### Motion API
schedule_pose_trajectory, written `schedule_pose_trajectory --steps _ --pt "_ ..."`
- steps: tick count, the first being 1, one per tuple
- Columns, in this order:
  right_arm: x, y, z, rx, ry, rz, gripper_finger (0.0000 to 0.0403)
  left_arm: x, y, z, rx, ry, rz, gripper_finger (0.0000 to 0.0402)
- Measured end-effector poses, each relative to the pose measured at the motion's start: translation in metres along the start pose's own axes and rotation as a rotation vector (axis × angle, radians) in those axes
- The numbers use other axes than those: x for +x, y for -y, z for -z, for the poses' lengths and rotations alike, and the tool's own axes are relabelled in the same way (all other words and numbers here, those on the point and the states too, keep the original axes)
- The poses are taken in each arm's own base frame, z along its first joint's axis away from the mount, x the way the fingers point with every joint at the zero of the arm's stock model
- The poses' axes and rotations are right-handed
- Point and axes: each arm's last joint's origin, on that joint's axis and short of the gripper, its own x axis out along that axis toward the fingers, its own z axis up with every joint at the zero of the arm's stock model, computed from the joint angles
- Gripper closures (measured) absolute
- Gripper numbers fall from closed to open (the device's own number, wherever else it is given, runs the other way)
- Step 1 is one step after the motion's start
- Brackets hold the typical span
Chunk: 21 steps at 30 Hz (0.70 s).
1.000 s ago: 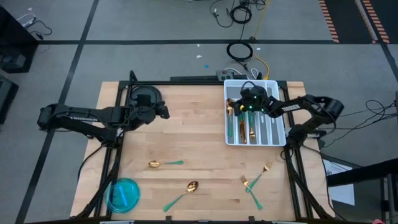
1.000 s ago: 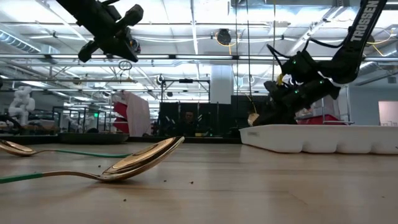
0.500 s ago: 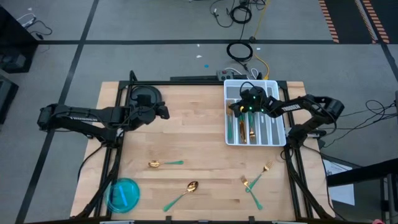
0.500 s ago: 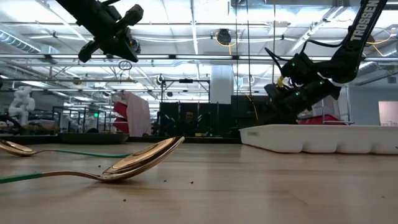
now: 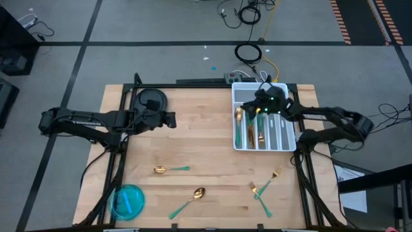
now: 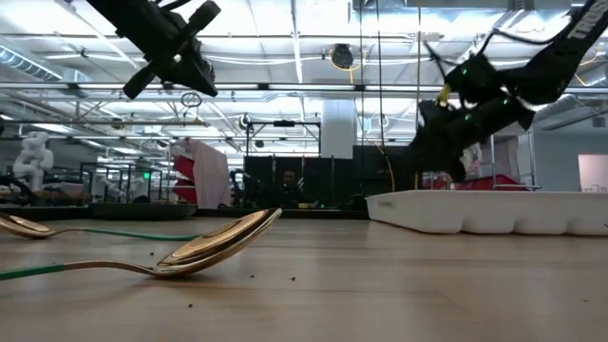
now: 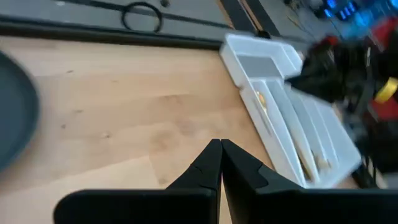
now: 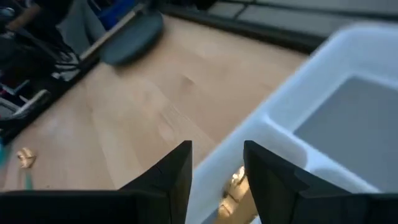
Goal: Sort silverware
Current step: Put the green spoon into the silverware tray
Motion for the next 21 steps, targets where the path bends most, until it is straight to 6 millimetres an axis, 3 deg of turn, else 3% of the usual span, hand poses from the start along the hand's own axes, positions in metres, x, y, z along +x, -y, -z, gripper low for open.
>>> schedule_pose_trajectory --steps 7,10,15,21 --pt "-0.029 -0.016 -0.013 -0.065 0.066 -0.038 0.0264 0.000 0.003 0.001 0.250 -0.068 0.072 0.0378" --pt "-0.041 -0.020 -0.012 -0.090 0.059 -0.040 0.0264 -0.001 0.004 0.009 0.317 -0.280 0.206 0.0361" --pt "-0.064 -0.032 -0.018 -0.134 0.058 -0.068 0.0264 0.004 0.003 0.045 0.399 -0.713 0.268 0.0316" --pt "-0.084 -0.044 -0.030 -0.205 0.011 -0.022 0.0264 0.022 0.012 0.095 0.610 -0.921 0.284 0.0278"
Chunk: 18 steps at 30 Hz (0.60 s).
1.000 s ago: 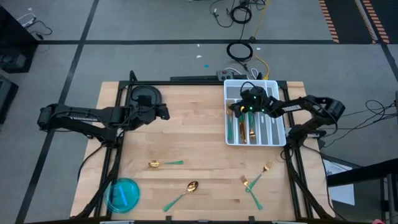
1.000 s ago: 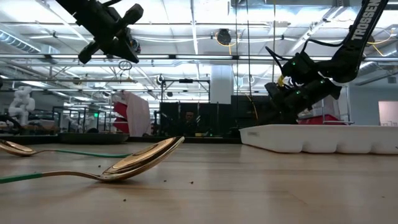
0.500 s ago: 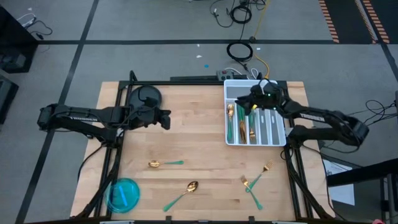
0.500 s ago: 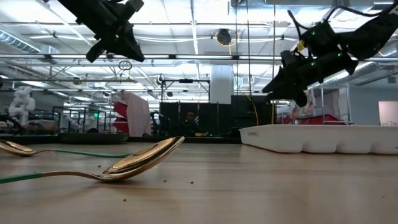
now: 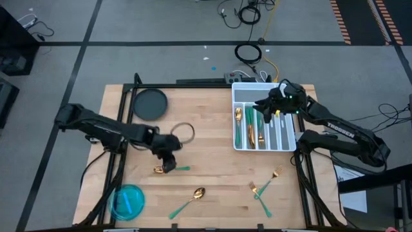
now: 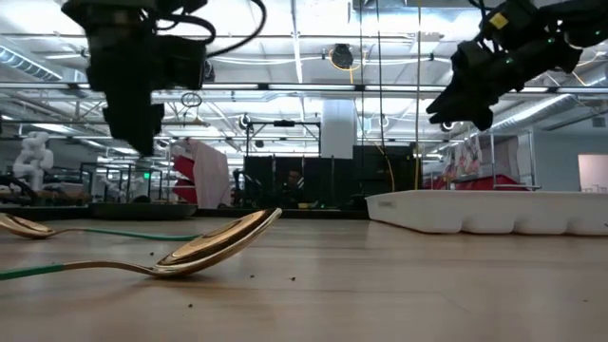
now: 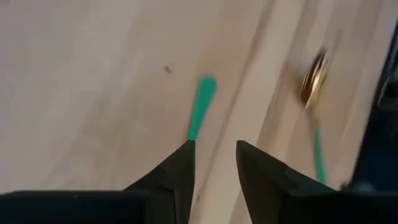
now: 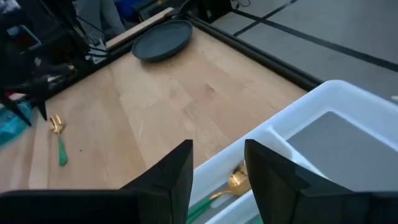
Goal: Sort silverware
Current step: Put the green spoon into the silverware tray
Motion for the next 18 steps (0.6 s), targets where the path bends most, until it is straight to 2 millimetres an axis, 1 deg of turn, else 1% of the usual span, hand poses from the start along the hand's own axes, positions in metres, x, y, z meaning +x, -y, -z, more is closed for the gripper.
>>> schedule_pose_trajectory --steps 4,7,11,14,18 --pt "-0.003 -0.002 -0.006 -0.016 0.011 0.007 0.0264 0.027 0.007 0.009 0.131 -0.111 -0.040 0.0274" --pt "-0.003 -0.002 -0.006 0.003 0.013 0.007 0.0264 0.039 0.006 0.018 0.173 -0.179 -0.114 0.0273" --pt "-0.003 -0.002 -0.006 0.008 0.011 0.007 0.0264 0.048 0.009 0.028 0.203 -0.235 -0.164 0.0273" --pt "-0.003 -0.001 -0.006 0.008 0.014 0.021 0.0264 0.052 0.015 0.033 0.226 -0.229 -0.181 0.0273" --pt "-0.003 -0.001 -0.006 0.007 0.015 0.027 0.0264 0.060 0.018 0.041 0.254 -0.202 -0.275 0.0273"
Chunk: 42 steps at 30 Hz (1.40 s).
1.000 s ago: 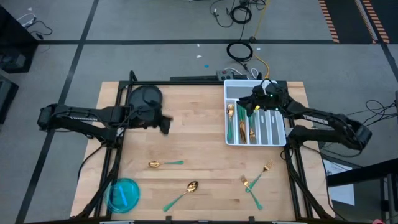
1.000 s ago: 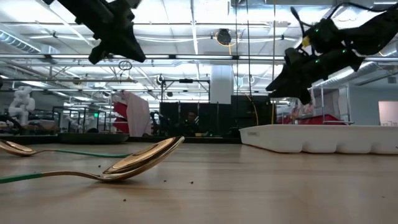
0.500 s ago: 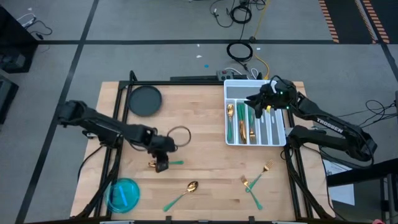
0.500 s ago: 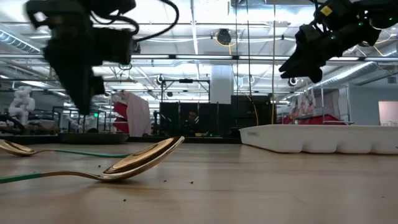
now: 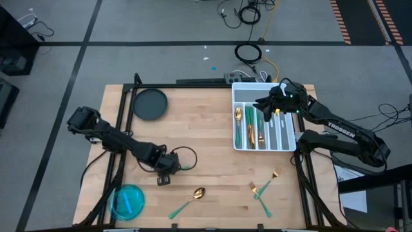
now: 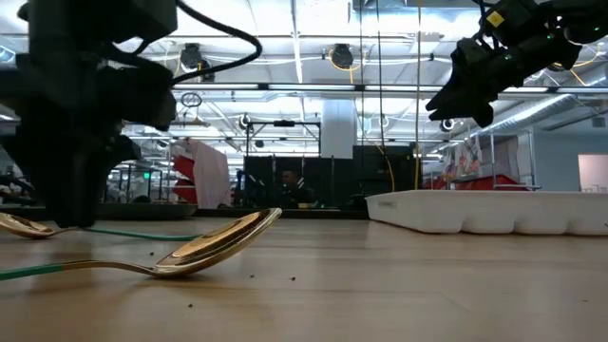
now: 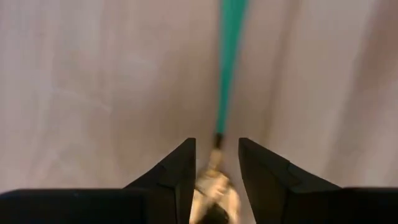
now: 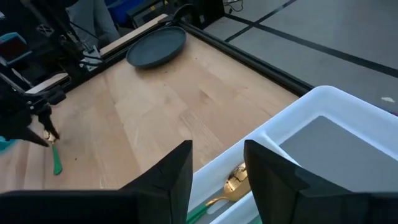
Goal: Sort silverware
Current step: Put the green spoon into the silverware tray
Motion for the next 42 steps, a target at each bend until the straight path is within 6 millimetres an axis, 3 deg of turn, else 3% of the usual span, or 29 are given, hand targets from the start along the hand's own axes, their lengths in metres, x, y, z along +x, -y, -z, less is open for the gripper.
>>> schedule_pose_trajectory --steps 4,7,12,18,26,36,42 --pt "0.000 0.000 0.000 0.020 0.000 -0.002 0.0264 0.020 0.000 0.007 -0.017 -0.020 -0.079 0.0277" --pt "0.000 0.000 0.000 0.025 0.000 -0.003 0.0264 0.029 0.002 0.009 -0.009 -0.034 -0.045 0.0295" --pt "0.000 0.000 0.000 0.029 0.001 -0.003 0.0264 0.027 0.003 0.009 0.019 -0.020 -0.058 0.0380" --pt "0.000 0.000 0.000 0.029 0.002 0.000 0.0264 0.021 -0.007 0.001 0.045 -0.051 -0.023 0.0394" --pt "-0.001 0.000 -0.002 0.010 0.018 0.000 0.0264 -0.021 -0.024 -0.049 0.368 -0.005 -0.078 0.0394" --pt "-0.003 0.006 0.006 -0.047 -0.059 0.065 0.0264 -0.069 -0.087 -0.117 0.826 0.199 -0.373 0.0394" --pt "-0.004 0.004 0.014 0.007 -0.163 -0.131 0.0264 -0.096 -0.118 -0.149 1.055 0.267 -0.573 0.0394"
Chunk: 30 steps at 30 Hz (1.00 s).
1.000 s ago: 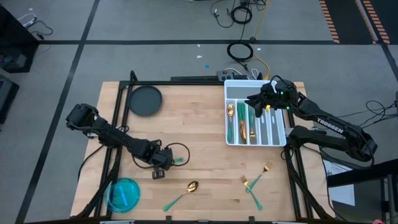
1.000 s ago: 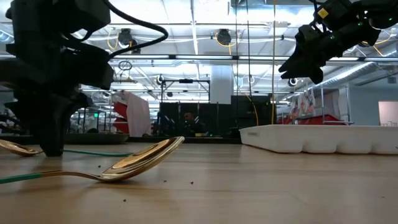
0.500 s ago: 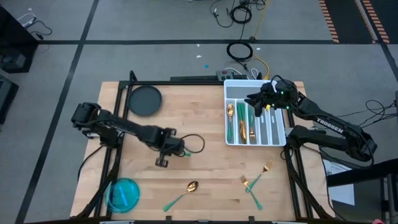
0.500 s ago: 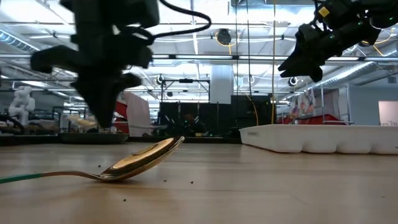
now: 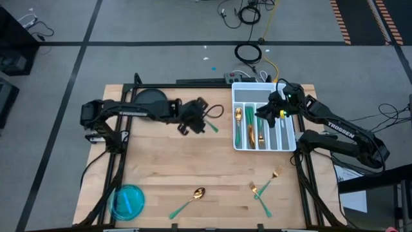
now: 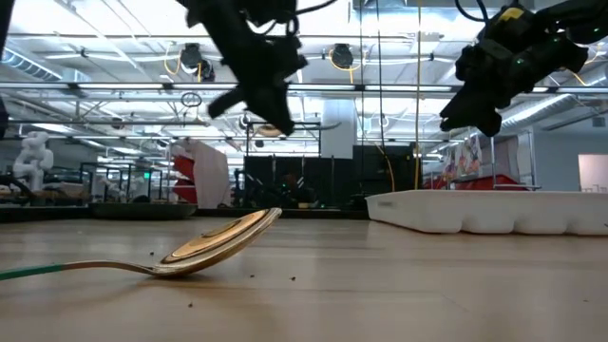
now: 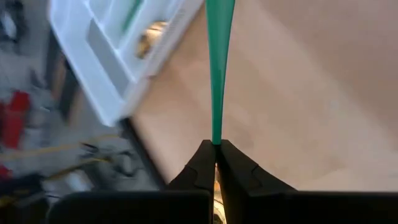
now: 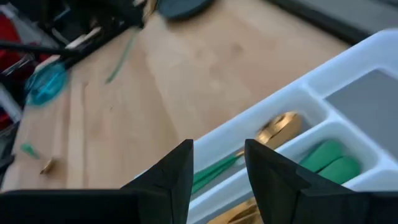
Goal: Sort silverware
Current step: Put the green spoon into the silverware tray
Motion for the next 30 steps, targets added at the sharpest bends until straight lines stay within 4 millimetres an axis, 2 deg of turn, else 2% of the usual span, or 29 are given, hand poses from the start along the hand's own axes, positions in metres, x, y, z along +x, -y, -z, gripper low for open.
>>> schedule_pose_trajectory --steps 4,7,10,15,20,23,30 --pt "0.003 0.000 0.001 0.000 -0.020 -0.019 0.0264 0.020 -0.020 -0.001 0.183 -0.023 -0.011 0.0396" --pt "0.004 0.001 0.000 -0.005 -0.013 -0.019 0.0264 0.045 -0.029 -0.007 0.335 -0.042 0.015 0.0396" --pt "0.004 0.001 0.000 -0.003 -0.015 -0.017 0.0264 0.064 -0.042 -0.018 0.391 -0.039 0.009 0.0396" --pt "0.004 0.001 0.000 -0.003 -0.015 -0.017 0.0264 0.064 -0.072 -0.043 0.484 0.039 -0.078 0.0396" --pt "0.004 0.002 0.000 -0.009 -0.014 -0.014 0.0264 0.058 -0.088 -0.059 0.538 0.186 -0.098 0.0396" --pt "0.002 0.004 -0.001 -0.009 -0.006 -0.002 0.0264 0.066 -0.090 -0.065 0.617 0.216 -0.098 0.0396" --pt "0.000 0.007 -0.001 -0.001 0.005 0.018 0.0264 0.118 -0.077 -0.060 0.667 0.154 -0.011 0.0396"
